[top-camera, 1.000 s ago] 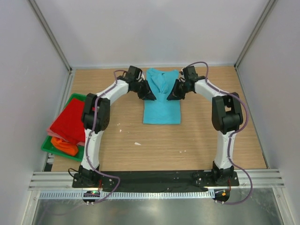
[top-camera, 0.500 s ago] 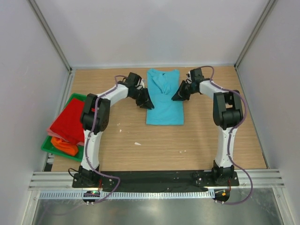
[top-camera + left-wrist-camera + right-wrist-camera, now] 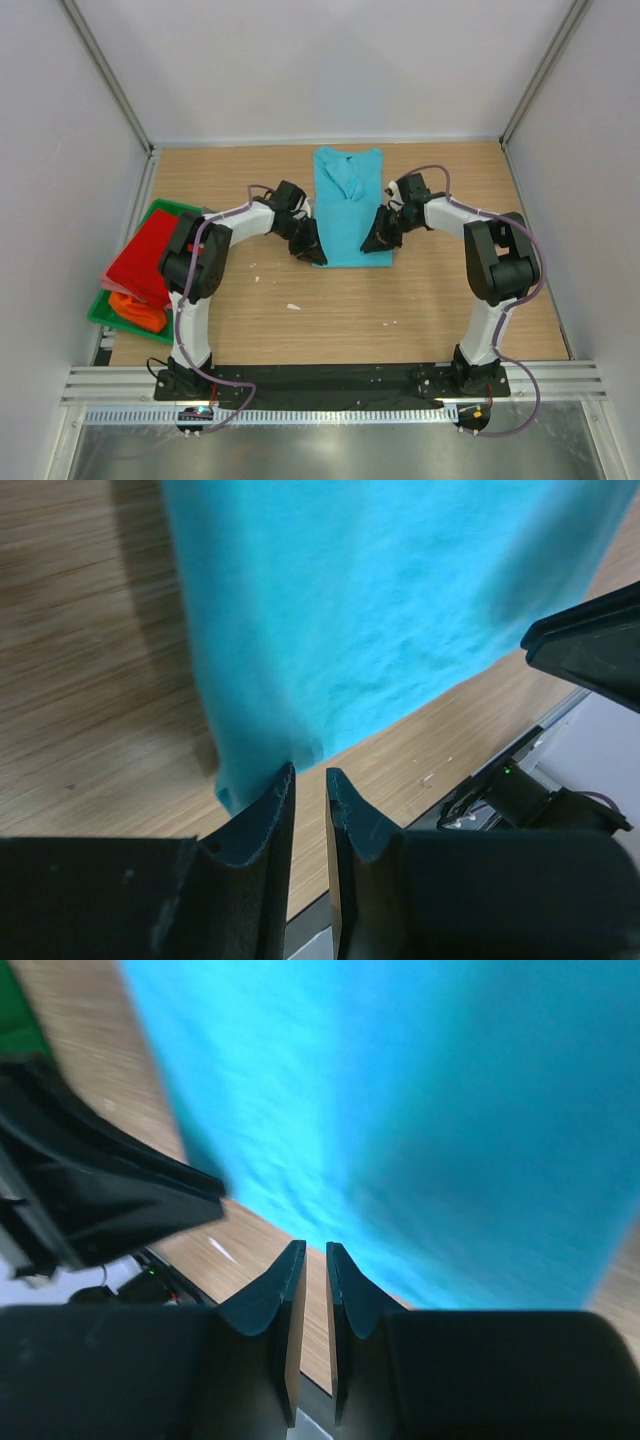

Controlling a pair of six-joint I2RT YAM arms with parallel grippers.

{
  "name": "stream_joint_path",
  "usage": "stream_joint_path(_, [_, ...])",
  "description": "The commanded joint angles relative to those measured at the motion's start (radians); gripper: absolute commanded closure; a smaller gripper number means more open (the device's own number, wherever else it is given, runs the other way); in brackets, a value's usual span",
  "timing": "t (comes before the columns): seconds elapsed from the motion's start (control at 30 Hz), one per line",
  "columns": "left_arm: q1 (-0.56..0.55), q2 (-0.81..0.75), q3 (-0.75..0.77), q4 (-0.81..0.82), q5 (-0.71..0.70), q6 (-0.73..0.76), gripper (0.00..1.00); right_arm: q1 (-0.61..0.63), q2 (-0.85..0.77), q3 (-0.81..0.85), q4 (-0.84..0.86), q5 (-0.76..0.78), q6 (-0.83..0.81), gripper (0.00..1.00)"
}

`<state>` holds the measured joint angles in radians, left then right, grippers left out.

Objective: Fold and stack the t-shirts
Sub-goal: Fold the tshirt

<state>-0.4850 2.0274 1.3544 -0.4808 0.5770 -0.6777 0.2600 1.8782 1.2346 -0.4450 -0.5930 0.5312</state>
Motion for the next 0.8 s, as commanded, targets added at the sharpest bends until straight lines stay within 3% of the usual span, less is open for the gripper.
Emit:
stream_joint_path(0.0, [0.010, 0.001, -0.035, 0.036, -0.031, -0.008, 0.81, -0.033, -0.039, -0.072, 0.019, 0.016, -0.040, 0.81])
stream_joint_path(0.47, [0.008, -0.056, -0.274, 0.096, -0.066, -0.039, 0.84, -0.096, -0.129, -0.405, 0.060, 0.073, -0.030, 0.81])
stream_joint_path(0.77, [-0.061, -0.226, -0.469, 0.125, -0.111, -0.094, 0.85, -0.096, -0.277, -0.577, 0.084, 0.048, -0.023, 0.79])
